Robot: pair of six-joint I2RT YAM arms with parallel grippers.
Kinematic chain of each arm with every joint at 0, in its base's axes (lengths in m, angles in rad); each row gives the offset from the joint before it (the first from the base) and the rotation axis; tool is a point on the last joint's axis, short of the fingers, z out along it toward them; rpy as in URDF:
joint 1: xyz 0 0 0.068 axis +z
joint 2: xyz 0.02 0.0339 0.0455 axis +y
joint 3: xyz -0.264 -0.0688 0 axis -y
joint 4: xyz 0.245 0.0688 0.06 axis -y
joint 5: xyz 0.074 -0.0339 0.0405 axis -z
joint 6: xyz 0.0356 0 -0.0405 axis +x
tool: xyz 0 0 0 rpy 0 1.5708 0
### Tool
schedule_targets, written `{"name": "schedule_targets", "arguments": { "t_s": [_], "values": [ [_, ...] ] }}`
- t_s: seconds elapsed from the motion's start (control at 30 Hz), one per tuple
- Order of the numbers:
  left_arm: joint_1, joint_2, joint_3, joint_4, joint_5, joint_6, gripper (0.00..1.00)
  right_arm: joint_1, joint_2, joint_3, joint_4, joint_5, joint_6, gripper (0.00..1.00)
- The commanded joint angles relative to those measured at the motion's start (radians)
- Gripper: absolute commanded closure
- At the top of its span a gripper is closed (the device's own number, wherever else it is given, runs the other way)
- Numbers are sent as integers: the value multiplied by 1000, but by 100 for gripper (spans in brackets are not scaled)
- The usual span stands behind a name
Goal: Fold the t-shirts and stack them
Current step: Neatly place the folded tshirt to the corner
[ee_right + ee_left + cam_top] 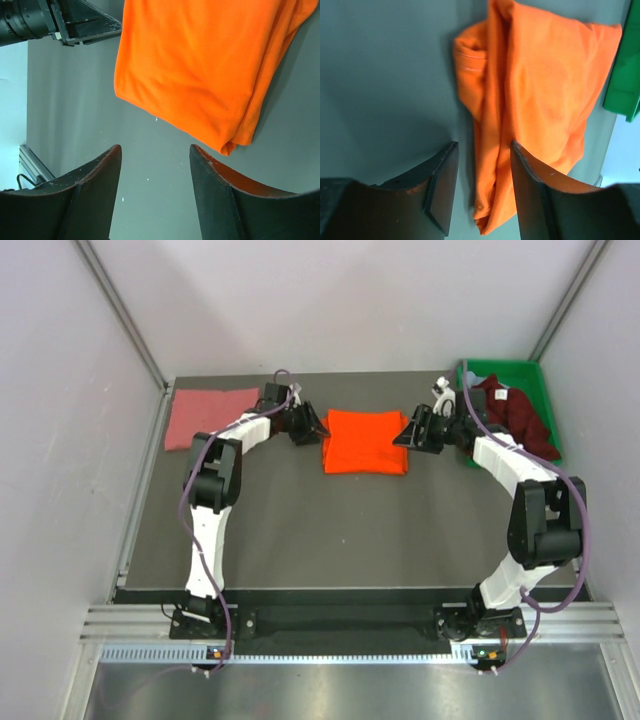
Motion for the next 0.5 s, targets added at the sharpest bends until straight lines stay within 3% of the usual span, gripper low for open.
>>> {"name": "schedule_targets", "arguments": {
  "t_s": [0.0,0.2,0.33,0.47],
  "values": [
    [11,-76,-8,24,-41,-25,49,10,-53,1,9,9,-27,43],
    [8,-40,32,-6,-28,-12,47,8,-53,1,15,8,-21,42],
    [-1,-9,38,60,66,-15,46,10,-47,-1,20,11,-22,42],
    [-22,-41,20,90,-5,1,46,8,-40,-2,17,11,-24,42]
  ]
}}
